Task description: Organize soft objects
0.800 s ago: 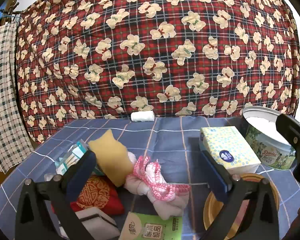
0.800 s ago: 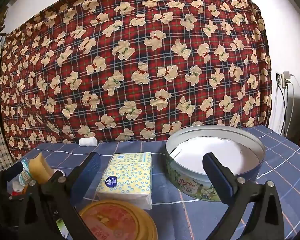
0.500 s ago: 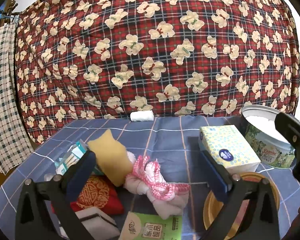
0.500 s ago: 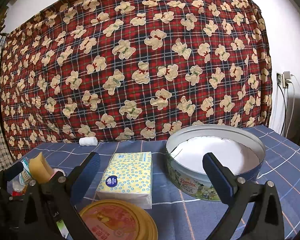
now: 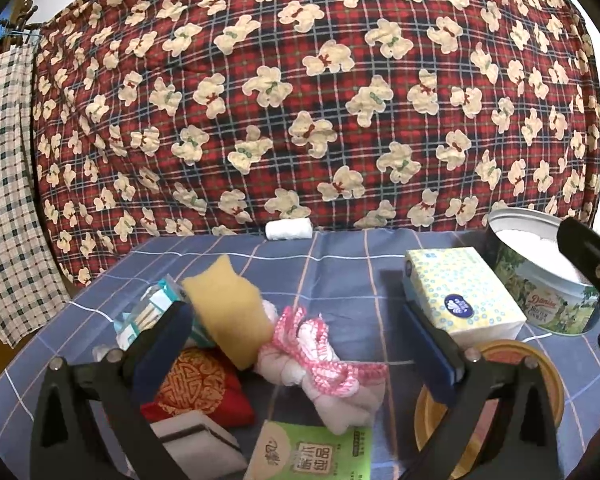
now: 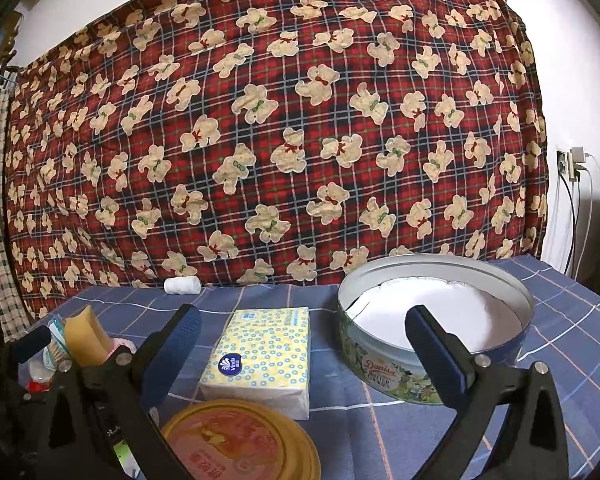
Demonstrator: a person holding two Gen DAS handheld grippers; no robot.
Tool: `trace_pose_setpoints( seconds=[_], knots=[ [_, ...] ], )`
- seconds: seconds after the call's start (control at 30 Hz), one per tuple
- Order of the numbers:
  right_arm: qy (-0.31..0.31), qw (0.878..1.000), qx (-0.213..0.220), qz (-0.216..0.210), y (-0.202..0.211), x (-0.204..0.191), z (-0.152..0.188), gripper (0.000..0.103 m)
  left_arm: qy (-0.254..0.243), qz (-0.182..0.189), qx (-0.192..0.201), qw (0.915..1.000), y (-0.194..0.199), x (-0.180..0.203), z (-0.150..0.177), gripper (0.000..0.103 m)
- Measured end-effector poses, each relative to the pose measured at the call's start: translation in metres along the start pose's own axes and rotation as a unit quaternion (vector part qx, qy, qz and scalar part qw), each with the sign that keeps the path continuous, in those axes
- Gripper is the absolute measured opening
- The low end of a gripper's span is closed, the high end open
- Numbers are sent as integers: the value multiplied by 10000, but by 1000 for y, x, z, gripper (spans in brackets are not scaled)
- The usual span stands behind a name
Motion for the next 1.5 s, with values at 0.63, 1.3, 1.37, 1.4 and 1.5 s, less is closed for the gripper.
trace_pose_setpoints(
  seconds=[0.63,1.3,1.37,1.4,1.5],
  knots=[
    [13,10000,-22,14,-1,3,1,103,10,2,-6,10000,-1,0,0,103],
    [25,10000,-33,8,0,3,2,103,0,-6,10,10000,-2,1,1,103],
    [30,10000,-24,0,0,2,2,103,33,2,15,10000,-2,0,2,103],
    [34,10000,-31,3,0,2,2,103,51,2,16,10000,-2,0,3,103],
    [40,10000,-30,7,1,2,3,103,61,-29,-7,10000,-1,-3,5,103]
  ],
)
Point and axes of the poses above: each gripper's, at about its wrist camera, not at the fingertips, and y roughly against the way its jaws point, x to its right, z to its underside, the point moved 10 cm from there along -y, roughly the way its jaws point, and after that the axes turned 13 degrees about -y, right-handed, at the moved point
